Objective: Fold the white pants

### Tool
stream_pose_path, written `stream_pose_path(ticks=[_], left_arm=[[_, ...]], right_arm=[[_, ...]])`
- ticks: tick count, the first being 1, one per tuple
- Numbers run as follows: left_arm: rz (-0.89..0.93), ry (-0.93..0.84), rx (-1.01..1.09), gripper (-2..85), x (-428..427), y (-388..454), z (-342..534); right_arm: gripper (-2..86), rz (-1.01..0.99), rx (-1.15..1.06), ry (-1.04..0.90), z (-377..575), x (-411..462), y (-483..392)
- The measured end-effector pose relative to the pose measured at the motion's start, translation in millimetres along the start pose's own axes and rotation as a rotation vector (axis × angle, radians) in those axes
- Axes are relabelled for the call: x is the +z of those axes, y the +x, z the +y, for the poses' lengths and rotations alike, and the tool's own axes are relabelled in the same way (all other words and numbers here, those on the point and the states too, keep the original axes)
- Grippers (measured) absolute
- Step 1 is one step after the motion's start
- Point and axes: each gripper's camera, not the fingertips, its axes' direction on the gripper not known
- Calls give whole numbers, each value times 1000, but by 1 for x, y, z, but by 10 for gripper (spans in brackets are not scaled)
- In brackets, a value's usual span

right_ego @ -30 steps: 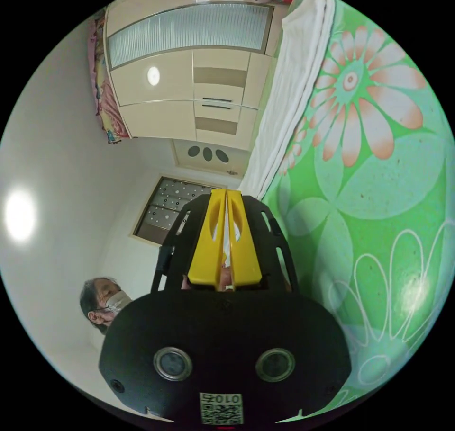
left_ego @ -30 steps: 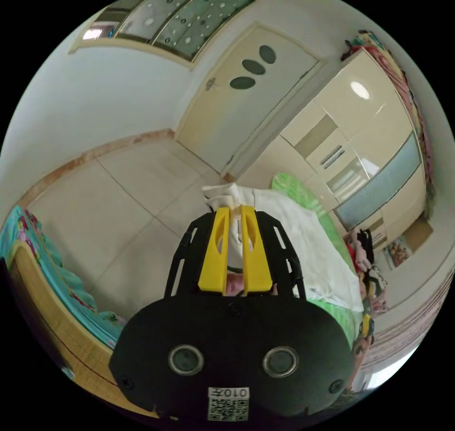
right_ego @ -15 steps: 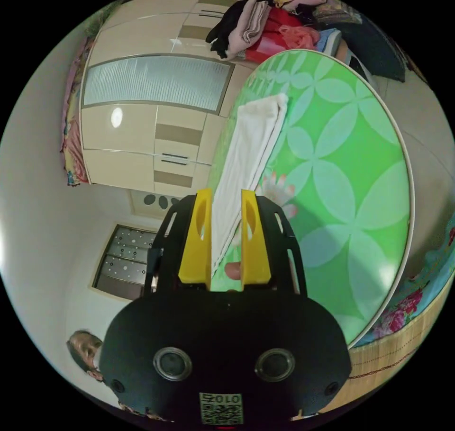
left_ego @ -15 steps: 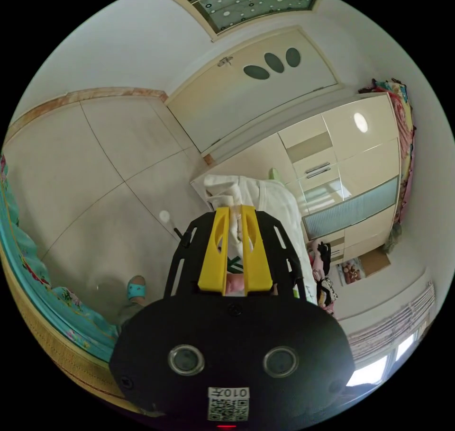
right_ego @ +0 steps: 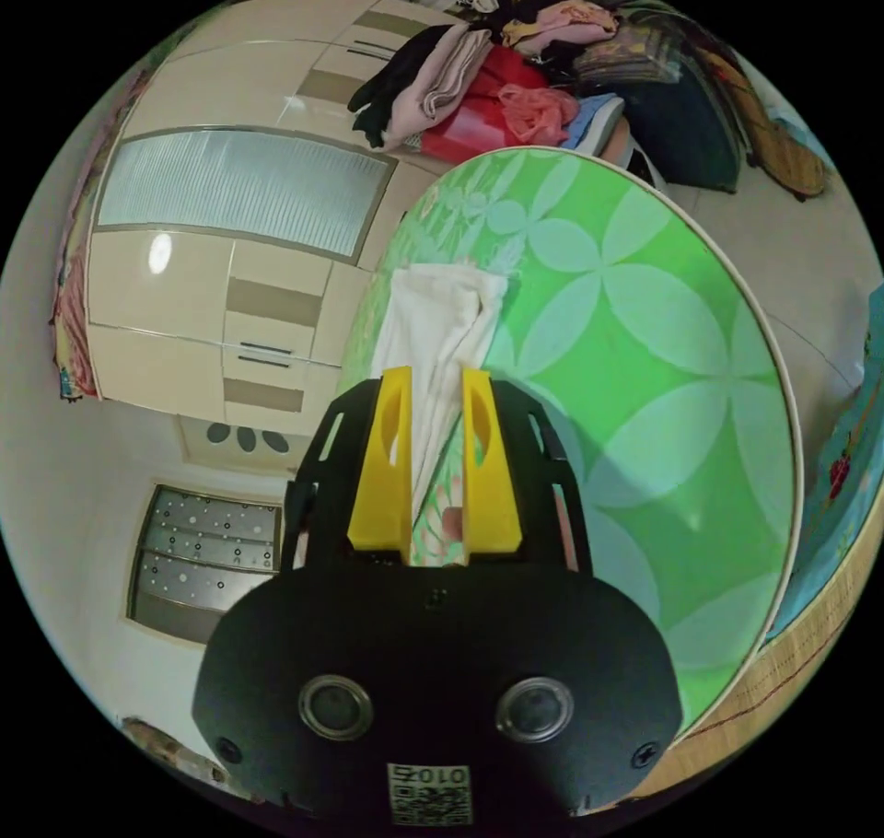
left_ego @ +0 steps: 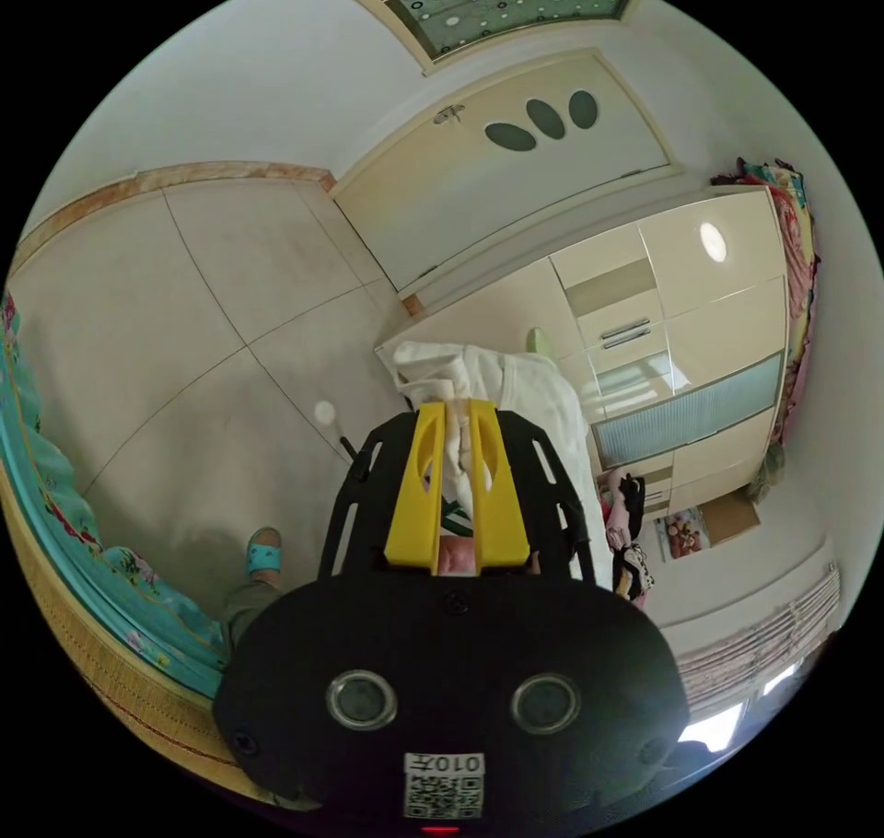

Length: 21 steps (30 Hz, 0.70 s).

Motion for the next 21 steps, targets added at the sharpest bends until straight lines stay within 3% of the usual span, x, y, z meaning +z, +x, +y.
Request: stream_pose_path(ticks=[7,12,21], left_arm=[[-23,15,24,64,-13,16,-8],[17,32,120,56,-22,48,-11],[134,-49,321,44,-11,112,8]], right_arm=[[15,-49,-31,-66,-11,-13,3],[10,-43,-116,-27,21,-87,17],[10,55,-81,146,104,-241,89]])
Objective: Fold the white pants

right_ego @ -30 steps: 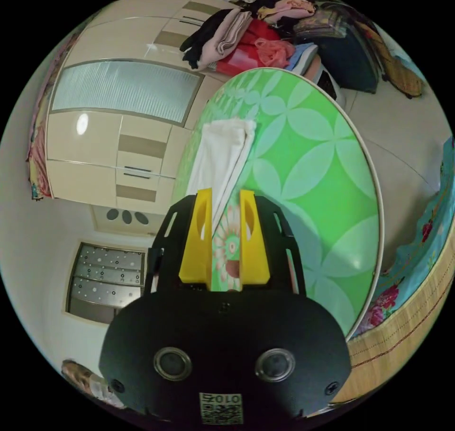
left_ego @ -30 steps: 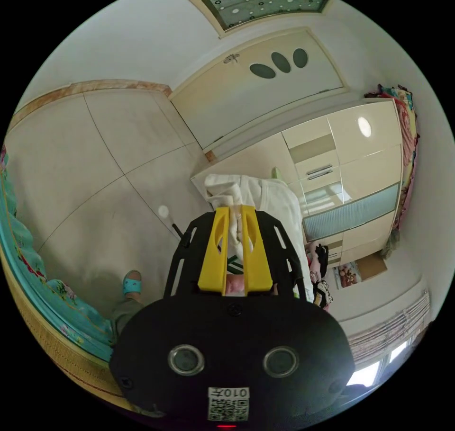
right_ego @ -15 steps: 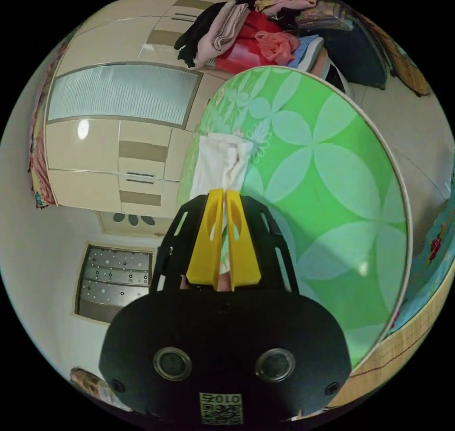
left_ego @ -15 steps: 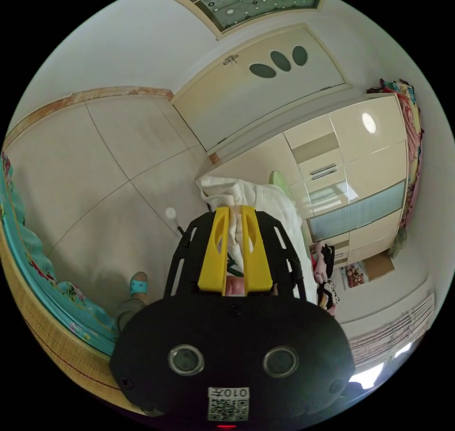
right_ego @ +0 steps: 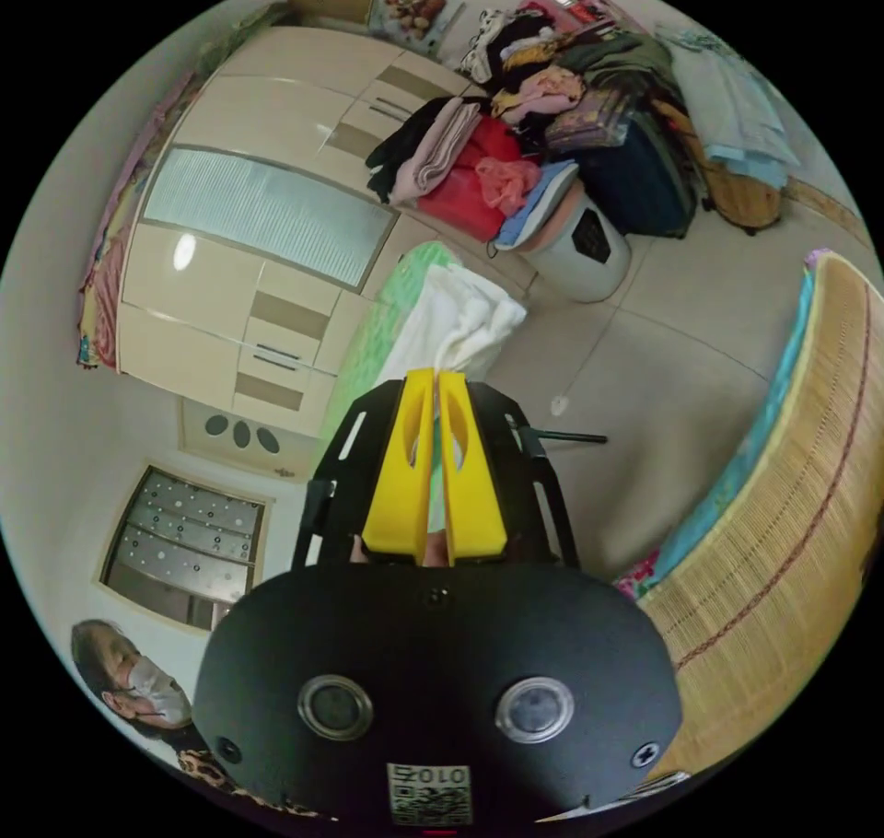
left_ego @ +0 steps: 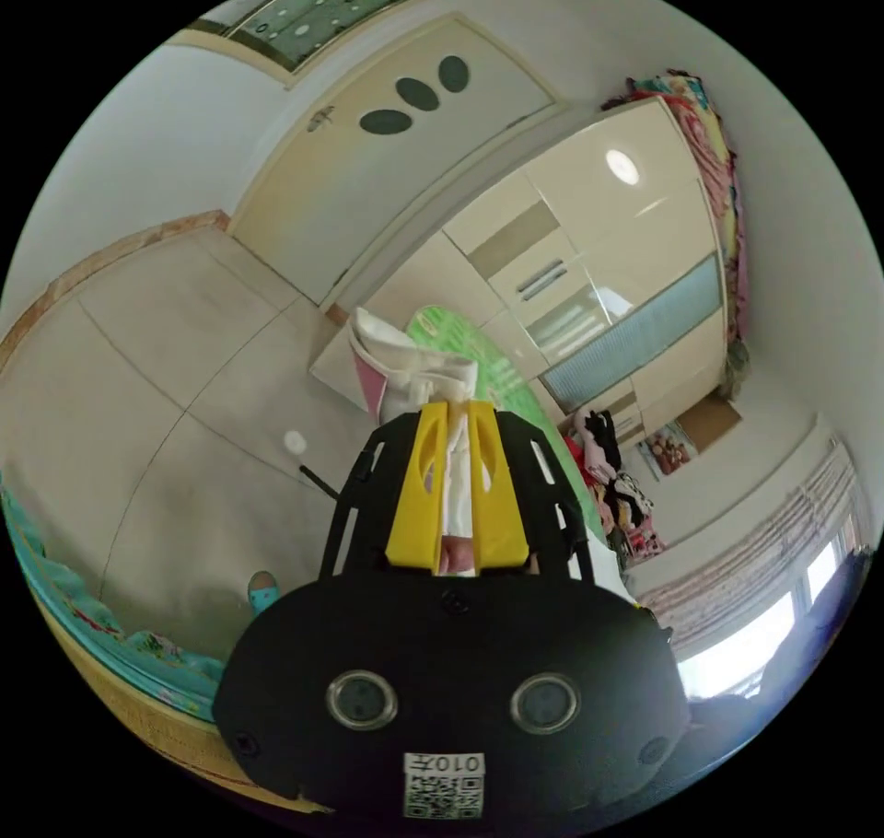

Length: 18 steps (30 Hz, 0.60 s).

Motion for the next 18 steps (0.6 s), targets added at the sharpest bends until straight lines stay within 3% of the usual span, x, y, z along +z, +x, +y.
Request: stream_pose_path(ticks=[9,14,18], left_arm=[[3,-118,26,30,42,24,12],[-7,-161,-140,16,45,3,20],[-18,-57,-220,7,12,-10,27]], right_arm=[[15,135,153,116,59,-104,92],[25,143,219,70,67,-122,118],[31,-77,227,115,88,-157,141]])
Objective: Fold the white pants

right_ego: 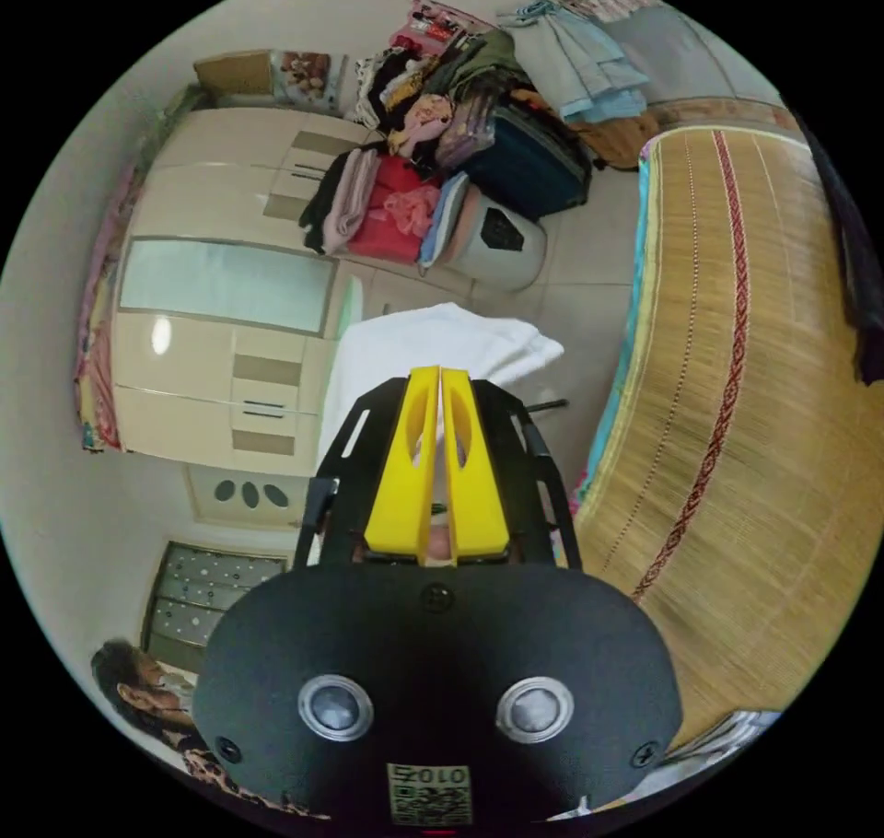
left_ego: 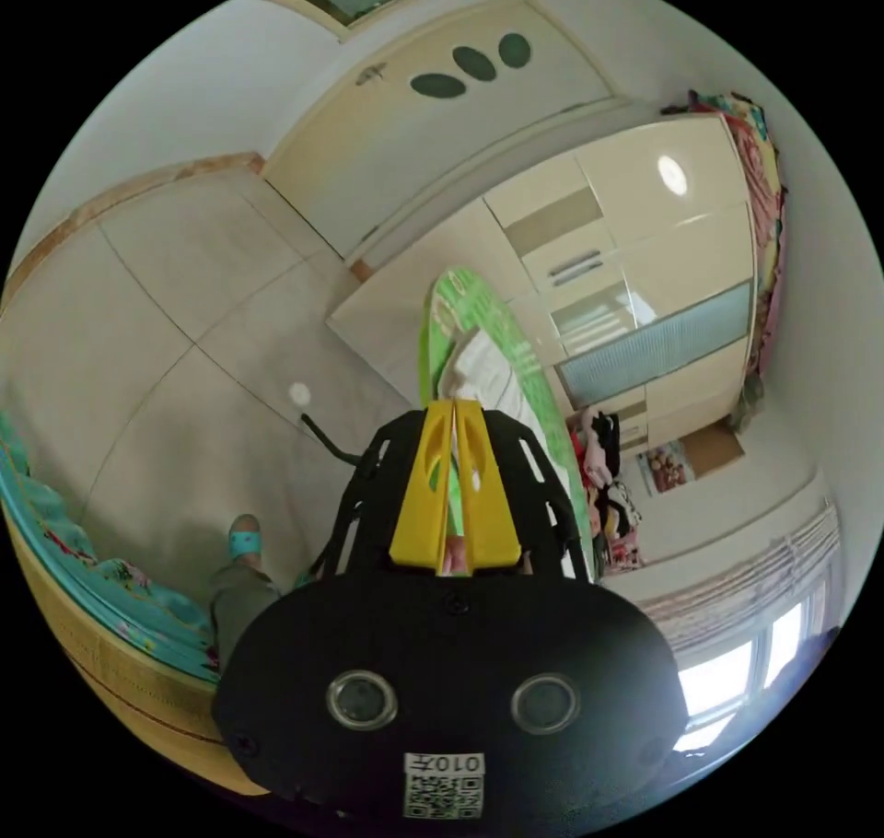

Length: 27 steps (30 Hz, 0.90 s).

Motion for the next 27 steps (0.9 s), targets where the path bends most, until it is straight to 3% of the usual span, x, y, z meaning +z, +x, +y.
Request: stream_pose_path(ticks=[3,6,11,18,27], left_arm=[[159,-6,25,15,-15,5,6],[142,-84,149,46,-2,40,21],[69,-227,136,76,46,58,34],[215,-240,-10,59,72,46,38],[166,-194,-38,65,62,56,37]], right_arm=[[46,-366,-129,-12,21,-23,7],[74,-469,-238,-157,42,-9,-9],[86,-506,-241,-314,54,25,-18],[88,-507,-242,-364,35,16,-12],[88,-537,-261,-412,2,3,-26]])
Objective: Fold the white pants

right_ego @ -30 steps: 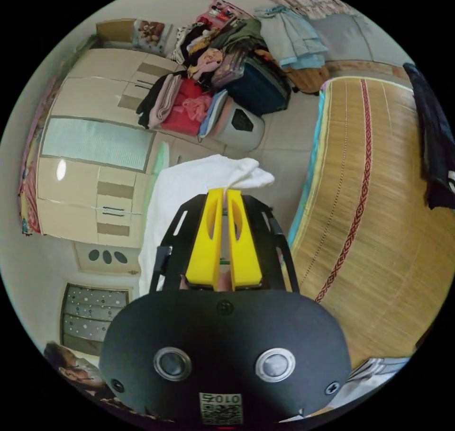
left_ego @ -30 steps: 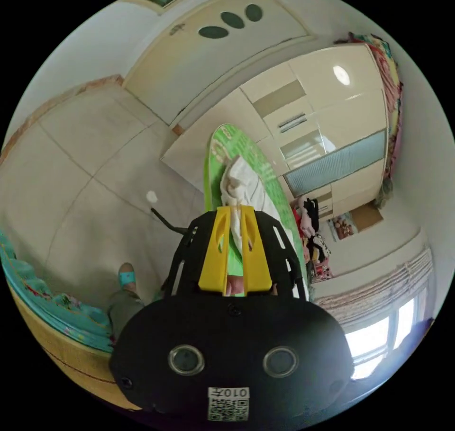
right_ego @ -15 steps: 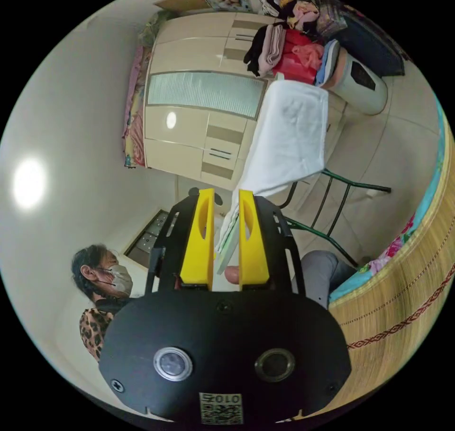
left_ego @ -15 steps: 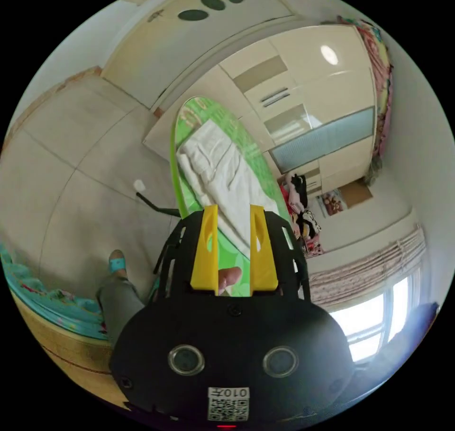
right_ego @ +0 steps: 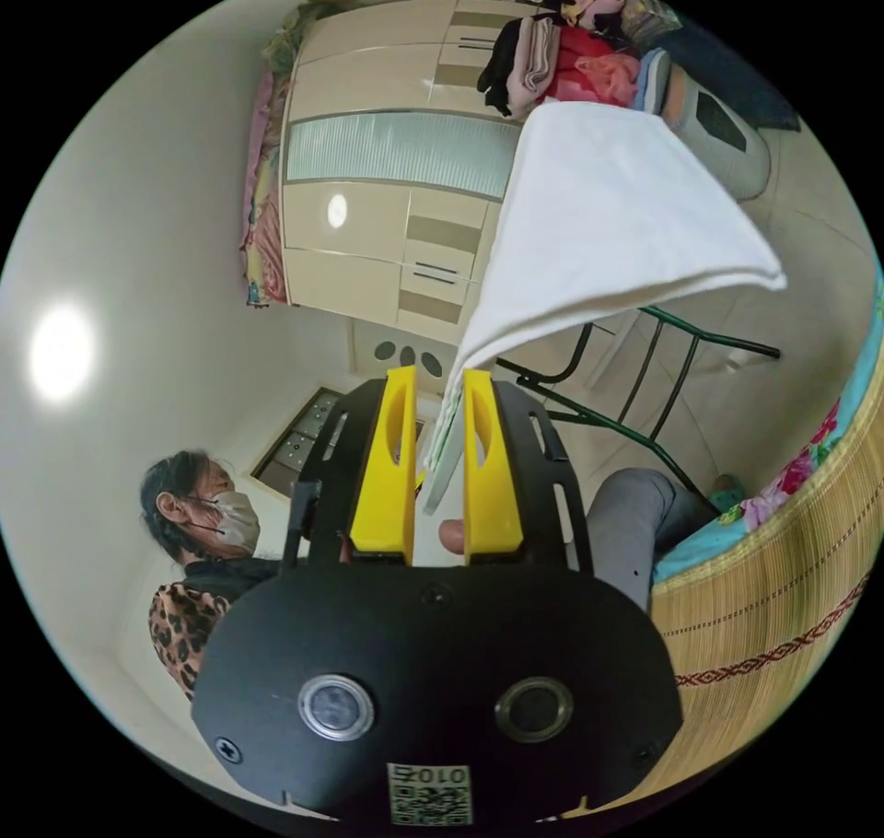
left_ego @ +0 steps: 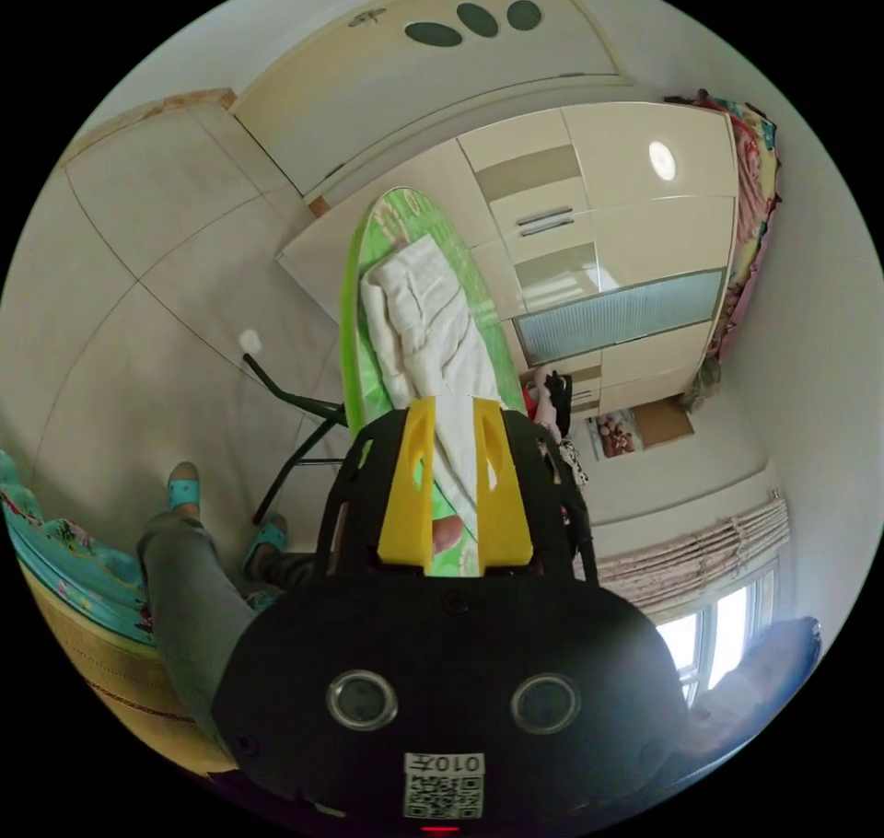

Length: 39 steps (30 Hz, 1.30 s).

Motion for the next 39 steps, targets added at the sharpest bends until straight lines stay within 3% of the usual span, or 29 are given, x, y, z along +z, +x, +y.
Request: stream_pose_path(ticks=[13,22,30,34,39], left_arm=[[-87,-43,-31,68,25,15,-16],[-37,-39,6,37,39,35,-26],[101,-42,105,2,35,67,-39],[108,-48,139,-1,30,81,-42],[141,-51,149,-1,26,101,-50]], right_arm=[[88,-24,-15,-1,-46,-20,-30],[88,-20,-64,-55,-80,-10,-79],[97,260,-243,-313,-92,93,-182],[93,303,-305,-404,-90,144,-216],[89,600,-595,-451,-74,228,-306]])
